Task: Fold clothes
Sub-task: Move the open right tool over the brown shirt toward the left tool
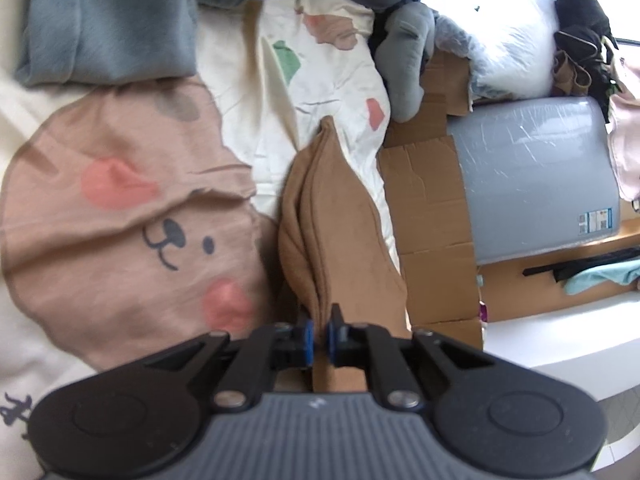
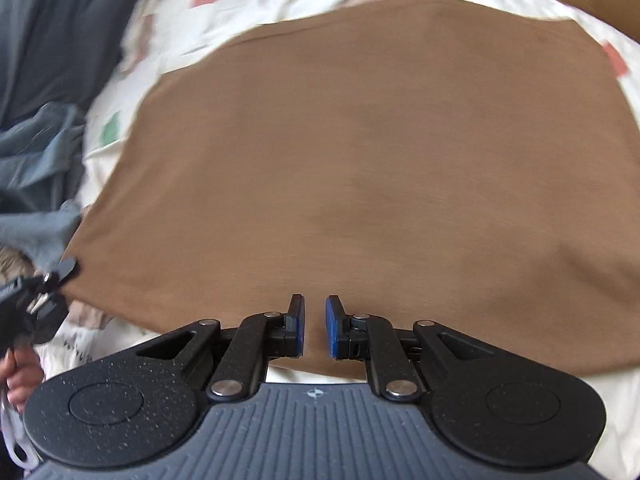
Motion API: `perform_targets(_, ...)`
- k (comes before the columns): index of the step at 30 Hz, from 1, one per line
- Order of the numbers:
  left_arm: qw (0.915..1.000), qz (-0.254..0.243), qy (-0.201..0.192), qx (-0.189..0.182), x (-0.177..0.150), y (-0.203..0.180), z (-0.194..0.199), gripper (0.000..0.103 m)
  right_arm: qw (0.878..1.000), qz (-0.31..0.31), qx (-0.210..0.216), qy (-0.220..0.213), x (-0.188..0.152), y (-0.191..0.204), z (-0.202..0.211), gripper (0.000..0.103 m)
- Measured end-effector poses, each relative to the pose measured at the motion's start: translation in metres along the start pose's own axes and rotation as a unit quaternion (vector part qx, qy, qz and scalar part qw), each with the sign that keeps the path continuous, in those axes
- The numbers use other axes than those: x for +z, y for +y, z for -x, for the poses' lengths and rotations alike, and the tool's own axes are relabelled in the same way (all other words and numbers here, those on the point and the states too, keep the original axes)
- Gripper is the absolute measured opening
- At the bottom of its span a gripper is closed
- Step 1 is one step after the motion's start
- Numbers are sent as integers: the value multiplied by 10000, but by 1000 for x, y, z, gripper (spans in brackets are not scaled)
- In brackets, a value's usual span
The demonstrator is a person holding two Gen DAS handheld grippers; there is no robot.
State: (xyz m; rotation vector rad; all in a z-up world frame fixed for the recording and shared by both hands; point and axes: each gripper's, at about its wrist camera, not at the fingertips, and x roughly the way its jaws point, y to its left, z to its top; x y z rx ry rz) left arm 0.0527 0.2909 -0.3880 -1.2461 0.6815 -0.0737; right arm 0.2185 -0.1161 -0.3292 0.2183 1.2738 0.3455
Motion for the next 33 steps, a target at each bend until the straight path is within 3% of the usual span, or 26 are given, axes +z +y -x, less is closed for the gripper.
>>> perform_targets(8,9998,155,-65,92,-3,-3,1,7,9981,309,-463,266,-21,12,-15,10)
perform_targets(16,9991,189,33,368,-2,0,4,7,9968,275,-640,388,-26,14,-16,11)
perform_targets(21,9985,99,128,531,0,-3,2,7,9974,271,-667,59,-16,14,-8,11)
perform_targets(26,9979,123,111,620,-1,-1,2,7,9982,-1,-596,-110,-6,10,-13,11)
perform_targets(33,9974,227,96,677,-5,7,4,7,9976,123,-623,-282,0,9,-23,11)
